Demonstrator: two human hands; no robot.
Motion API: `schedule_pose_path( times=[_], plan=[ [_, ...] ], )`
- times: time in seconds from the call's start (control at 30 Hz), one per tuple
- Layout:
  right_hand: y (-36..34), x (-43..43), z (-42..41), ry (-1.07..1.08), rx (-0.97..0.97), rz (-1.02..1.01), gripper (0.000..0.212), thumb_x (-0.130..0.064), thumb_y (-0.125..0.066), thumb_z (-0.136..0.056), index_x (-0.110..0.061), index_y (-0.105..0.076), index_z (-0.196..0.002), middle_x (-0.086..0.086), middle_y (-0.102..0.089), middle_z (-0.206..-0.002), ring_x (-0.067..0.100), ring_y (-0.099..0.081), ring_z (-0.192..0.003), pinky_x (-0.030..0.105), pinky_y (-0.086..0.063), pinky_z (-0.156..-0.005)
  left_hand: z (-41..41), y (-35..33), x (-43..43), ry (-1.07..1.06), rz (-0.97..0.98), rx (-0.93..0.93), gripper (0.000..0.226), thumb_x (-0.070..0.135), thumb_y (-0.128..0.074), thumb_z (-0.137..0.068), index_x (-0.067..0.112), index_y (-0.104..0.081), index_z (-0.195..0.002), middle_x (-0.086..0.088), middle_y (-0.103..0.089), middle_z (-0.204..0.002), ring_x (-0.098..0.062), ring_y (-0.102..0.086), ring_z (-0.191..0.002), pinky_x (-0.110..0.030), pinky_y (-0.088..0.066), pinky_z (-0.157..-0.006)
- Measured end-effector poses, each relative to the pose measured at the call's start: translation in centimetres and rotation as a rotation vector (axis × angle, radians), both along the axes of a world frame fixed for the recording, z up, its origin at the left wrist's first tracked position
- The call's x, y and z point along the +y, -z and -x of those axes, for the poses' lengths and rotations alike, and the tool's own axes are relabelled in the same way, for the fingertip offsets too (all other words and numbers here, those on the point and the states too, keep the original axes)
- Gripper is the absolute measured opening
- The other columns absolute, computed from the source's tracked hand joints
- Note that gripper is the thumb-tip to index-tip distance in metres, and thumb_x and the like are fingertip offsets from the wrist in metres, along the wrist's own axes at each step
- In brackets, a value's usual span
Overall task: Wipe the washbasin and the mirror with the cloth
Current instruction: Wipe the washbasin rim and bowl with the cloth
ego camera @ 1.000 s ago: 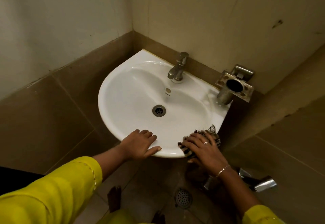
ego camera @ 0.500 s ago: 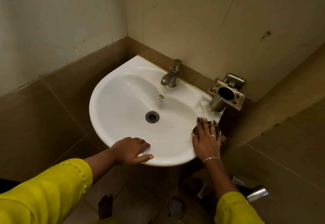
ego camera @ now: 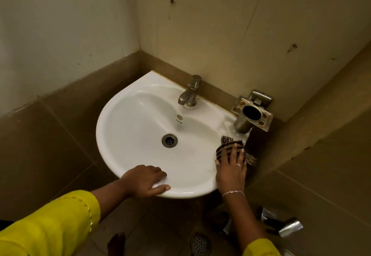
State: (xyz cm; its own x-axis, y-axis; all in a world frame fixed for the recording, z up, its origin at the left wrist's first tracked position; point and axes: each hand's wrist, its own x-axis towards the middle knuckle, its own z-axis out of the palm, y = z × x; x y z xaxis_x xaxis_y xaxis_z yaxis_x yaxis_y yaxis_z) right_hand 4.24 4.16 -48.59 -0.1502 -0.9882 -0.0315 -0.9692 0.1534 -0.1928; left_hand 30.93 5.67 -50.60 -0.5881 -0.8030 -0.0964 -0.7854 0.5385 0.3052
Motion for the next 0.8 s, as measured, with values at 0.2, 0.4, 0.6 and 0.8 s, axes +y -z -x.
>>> schedule_pose_path(
  times=[0.2, 0.4, 0.6, 0.8],
  plan=[
    [0.5, -1.7, -0.2, 0.001, 0.015, -0.044, 0.058, -0.035, -0.042, -0.094, -0.017, -0.022, -0.145, 0.014, 0.002, -0.156, 0.037, 0.011, -0.142, 0.053, -0.009, -0.113, 0.0, -0.3, 0.1, 0.012, 0.002, -0.011, 0.101, 0.083, 0.010, -0.066, 0.023, -0.046, -0.124, 0.000, -0.059, -0.117, -0.021, -0.055, -0.103, -0.034, -0.045, -0.084],
    [0.0, -5.5, 0.8, 0.030, 0.088, -0.075, 0.065, -0.038, -0.043, -0.093, -0.014, -0.015, -0.147, 0.020, -0.005, -0.155, 0.039, 0.002, -0.142, 0.056, -0.010, -0.112, 0.0, -0.1, 0.0, 0.036, 0.019, -0.014, 0.090, 0.079, 0.005, -0.073, 0.022, -0.047, -0.119, -0.002, -0.060, -0.109, -0.022, -0.056, -0.097, -0.036, -0.046, -0.081],
    [-0.6, -9.1, 0.8, 0.038, 0.167, -0.127, 0.066, -0.046, -0.028, -0.096, -0.012, -0.005, -0.147, 0.018, -0.018, -0.153, 0.040, -0.016, -0.139, 0.057, -0.008, -0.112, 0.0, -0.2, -0.1, 0.061, 0.030, -0.008, 0.086, 0.076, 0.001, -0.078, 0.019, -0.050, -0.118, -0.004, -0.061, -0.105, -0.024, -0.058, -0.093, -0.036, -0.046, -0.076],
    [-0.7, -11.4, 0.2, 0.059, 0.147, -0.134, 0.069, -0.047, -0.024, -0.097, -0.007, 0.000, -0.147, 0.023, -0.023, -0.150, 0.042, -0.027, -0.134, 0.054, -0.017, -0.111, 0.0, -0.2, -0.1, 0.071, 0.027, -0.018, 0.082, 0.074, -0.001, -0.080, 0.019, -0.049, -0.117, -0.005, -0.060, -0.107, -0.024, -0.057, -0.093, -0.035, -0.045, -0.076]
  ],
)
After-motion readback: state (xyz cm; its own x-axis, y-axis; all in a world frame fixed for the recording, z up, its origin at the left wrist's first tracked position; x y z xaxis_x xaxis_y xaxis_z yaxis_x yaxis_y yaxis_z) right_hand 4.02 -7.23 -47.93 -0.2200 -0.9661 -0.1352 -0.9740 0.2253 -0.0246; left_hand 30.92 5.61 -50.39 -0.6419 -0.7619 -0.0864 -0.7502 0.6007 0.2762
